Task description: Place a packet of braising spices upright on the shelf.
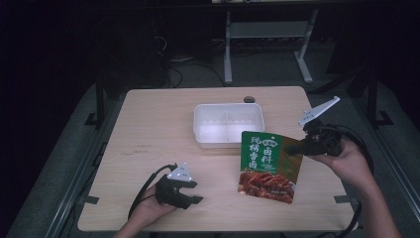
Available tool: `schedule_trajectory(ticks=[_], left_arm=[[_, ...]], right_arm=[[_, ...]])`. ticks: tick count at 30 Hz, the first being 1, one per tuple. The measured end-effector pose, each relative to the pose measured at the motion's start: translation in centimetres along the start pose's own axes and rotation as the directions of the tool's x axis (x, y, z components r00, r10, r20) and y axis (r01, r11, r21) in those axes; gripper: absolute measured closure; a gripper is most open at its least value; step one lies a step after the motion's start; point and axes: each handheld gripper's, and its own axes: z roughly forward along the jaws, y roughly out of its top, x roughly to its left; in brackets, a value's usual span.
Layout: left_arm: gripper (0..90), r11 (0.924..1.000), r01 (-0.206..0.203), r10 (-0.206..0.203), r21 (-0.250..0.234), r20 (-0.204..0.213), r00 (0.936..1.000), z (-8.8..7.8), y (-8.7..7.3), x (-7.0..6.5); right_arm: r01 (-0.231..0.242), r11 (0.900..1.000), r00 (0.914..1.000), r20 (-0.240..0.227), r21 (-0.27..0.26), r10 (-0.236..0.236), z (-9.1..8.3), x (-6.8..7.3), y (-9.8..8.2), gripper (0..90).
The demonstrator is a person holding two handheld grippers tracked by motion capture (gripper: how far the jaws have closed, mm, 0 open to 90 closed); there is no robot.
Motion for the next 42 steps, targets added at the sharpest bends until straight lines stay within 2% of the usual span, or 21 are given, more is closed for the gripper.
schedule_trajectory(ticks=[11,15,26,34,42], left_arm=[[38.7,0.9999,0.008,-0.008,-0.010,-0.018,0.9998,-0.2,0.0,0.2],[35.9,0.9998,0.016,-0.016,-0.012,-0.026,0.9995,-0.2,-0.1,0.3],[33.3,0.9995,0.029,-0.030,-0.016,-0.035,0.9990,-0.2,-0.2,0.5],[32.0,0.9993,0.033,-0.033,-0.016,-0.047,0.9983,-0.4,-0.3,0.9],[31.3,0.9995,0.031,-0.031,0.002,-0.064,0.9975,-0.3,-0.5,1.2]], right_arm=[[0.036,0.999,0.9993,0.007,-0.026,-0.035,-1.4,1.2,1.1,89.7],[0.018,0.999,0.9998,0.000,-0.036,-0.018,-1.6,1.1,1.5,89.7],[-0.008,0.998,0.9992,0.038,-0.059,0.010,-2.4,1.4,2.6,89.8],[0.009,0.996,0.9990,0.045,-0.085,-0.005,-3.4,2.2,4.4,89.8],[0.031,0.996,0.9966,0.079,-0.084,-0.024,-3.7,2.9,7.1,89.9]])
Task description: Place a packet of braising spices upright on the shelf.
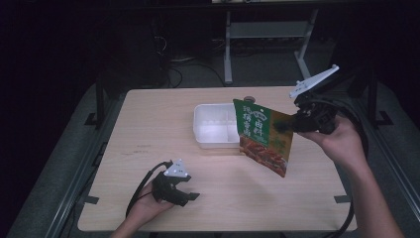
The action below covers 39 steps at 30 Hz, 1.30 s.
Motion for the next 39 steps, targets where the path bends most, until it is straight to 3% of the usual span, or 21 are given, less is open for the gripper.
schedule_trajectory(ticks=[11,14,26,39], left_arm=[[31.1,0.9999,0.007,-0.007,-0.008,-0.005,1.0000,-0.2,-0.1,0.3],[30.9,0.9999,0.007,-0.007,-0.010,-0.007,1.0000,-0.3,-0.1,0.3],[30.1,0.9998,0.014,-0.014,-0.014,-0.014,0.9998,-0.4,-0.2,0.6],[29.8,0.9995,0.023,-0.023,-0.020,-0.016,0.9996,-0.5,-0.3,0.7]], right_arm=[[0.006,0.999,0.9999,0.014,-0.035,-0.005,0.3,-0.1,3.6,89.9],[-0.010,0.999,0.9996,0.026,-0.048,0.012,0.9,-0.3,4.8,89.9],[-0.025,0.998,0.9951,0.094,-0.061,0.030,3.3,-0.9,7.3,89.9],[-0.035,0.995,0.9927,0.112,-0.091,0.045,5.6,-1.1,9.3,89.9]])
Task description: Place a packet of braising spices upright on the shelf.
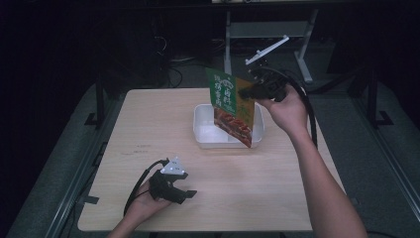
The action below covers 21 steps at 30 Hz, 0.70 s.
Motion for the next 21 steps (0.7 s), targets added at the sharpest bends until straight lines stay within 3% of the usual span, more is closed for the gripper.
schedule_trajectory(ticks=[21], left_arm=[[29.6,1.0000,-0.003,0.003,-0.003,-0.003,1.0000,-0.2,0.0,0.1]], right_arm=[[-0.025,0.999,0.9989,0.040,-0.038,0.027,4.3,0.6,1.8,89.9]])
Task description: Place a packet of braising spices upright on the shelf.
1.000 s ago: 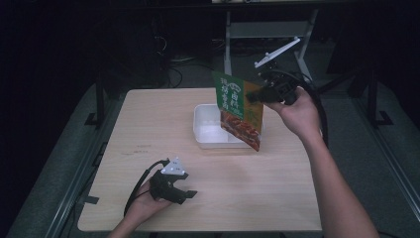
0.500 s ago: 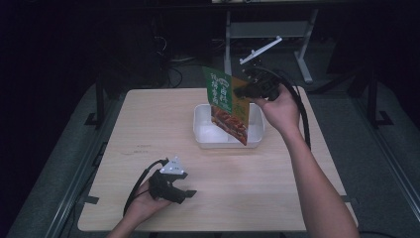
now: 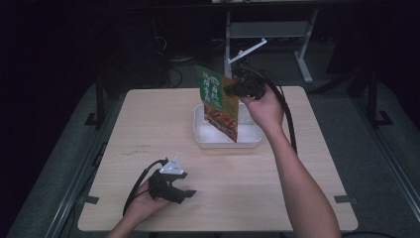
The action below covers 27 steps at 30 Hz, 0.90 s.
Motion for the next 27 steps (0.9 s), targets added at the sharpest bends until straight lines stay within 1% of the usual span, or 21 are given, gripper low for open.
schedule_trajectory(ticks=[7,14,17,21,27], left_arm=[[29.5,1.0000,-0.002,0.002,0.001,-0.001,1.0000,0.0,0.0,0.0],[29.5,1.0000,0.001,-0.001,-0.004,-0.001,1.0000,-0.1,0.0,0.0],[29.5,1.0000,0.001,-0.001,-0.005,-0.001,1.0000,-0.1,0.0,0.0],[29.4,1.0000,0.002,-0.002,-0.004,-0.001,1.0000,-0.1,0.0,0.0],[29.4,1.0000,0.002,-0.002,-0.005,-0.002,1.0000,-0.1,0.0,0.0]], right_arm=[[-0.005,1.000,0.9999,0.012,-0.014,0.005,0.8,0.2,0.4,89.9],[0.010,1.000,0.9996,0.027,-0.011,-0.010,1.8,0.6,0.5,89.9],[0.008,1.000,0.9997,0.024,-0.013,-0.008,2.1,0.6,0.5,89.9],[0.016,1.000,0.9994,0.032,-0.017,-0.015,2.4,0.9,0.7,89.9],[0.009,1.000,0.9996,0.028,-0.020,-0.008,3.1,0.9,0.7,89.9]])
